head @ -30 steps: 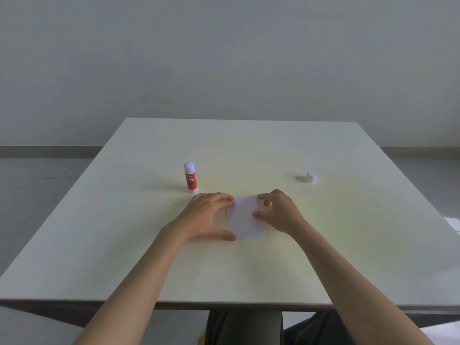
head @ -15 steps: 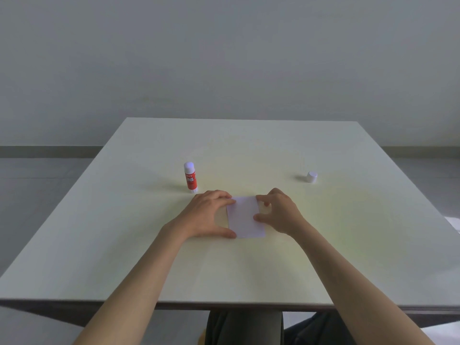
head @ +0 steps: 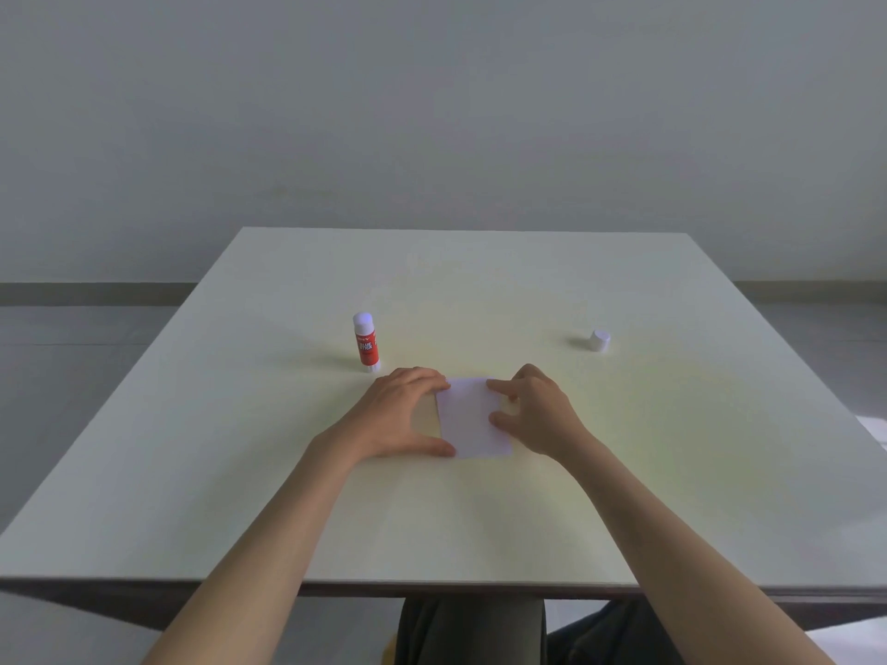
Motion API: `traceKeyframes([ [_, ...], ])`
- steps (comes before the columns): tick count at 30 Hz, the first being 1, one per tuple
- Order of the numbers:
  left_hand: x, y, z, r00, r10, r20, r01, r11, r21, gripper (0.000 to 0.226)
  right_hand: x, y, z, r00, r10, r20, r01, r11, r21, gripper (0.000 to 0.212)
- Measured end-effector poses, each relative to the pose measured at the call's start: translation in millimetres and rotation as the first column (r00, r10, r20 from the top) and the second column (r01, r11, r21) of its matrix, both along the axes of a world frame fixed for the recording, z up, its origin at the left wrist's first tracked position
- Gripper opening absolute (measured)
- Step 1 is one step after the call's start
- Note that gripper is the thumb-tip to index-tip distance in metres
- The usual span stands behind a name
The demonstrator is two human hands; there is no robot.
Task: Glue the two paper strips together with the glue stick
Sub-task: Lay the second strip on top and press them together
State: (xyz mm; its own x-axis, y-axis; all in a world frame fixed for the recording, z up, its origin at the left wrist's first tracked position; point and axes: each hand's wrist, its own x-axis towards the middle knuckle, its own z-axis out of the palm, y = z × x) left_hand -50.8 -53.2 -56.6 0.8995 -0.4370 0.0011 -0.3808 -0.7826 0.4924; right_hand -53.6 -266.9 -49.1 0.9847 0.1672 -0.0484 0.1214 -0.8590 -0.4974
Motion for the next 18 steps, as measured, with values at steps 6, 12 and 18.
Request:
traceKeyframes([
  [6,-3.2,3.0,-1.4,0.999,0.017,-0.033,-0.019,0.999,-0.041,0.072,-1.7,1.7,2.6,1.000,0.003,-0.011,-0.003,1.000,-0.029,0.049],
  [12,-2.6,1.6,5.2,1.000,-0.021,0.006,0.021,0.999,0.027,0.071,-4.2,3.5,3.6,1.000,0.002,-0.007,-0.003,0.999,-0.053,0.048],
  [18,-1.8,0.8,8.0,0.999,-0.020,0.041,0.018,0.999,0.048,0.071,-4.6,5.2,7.2,0.999,0.006,0.041,-0.004,0.999,-0.041,0.042],
])
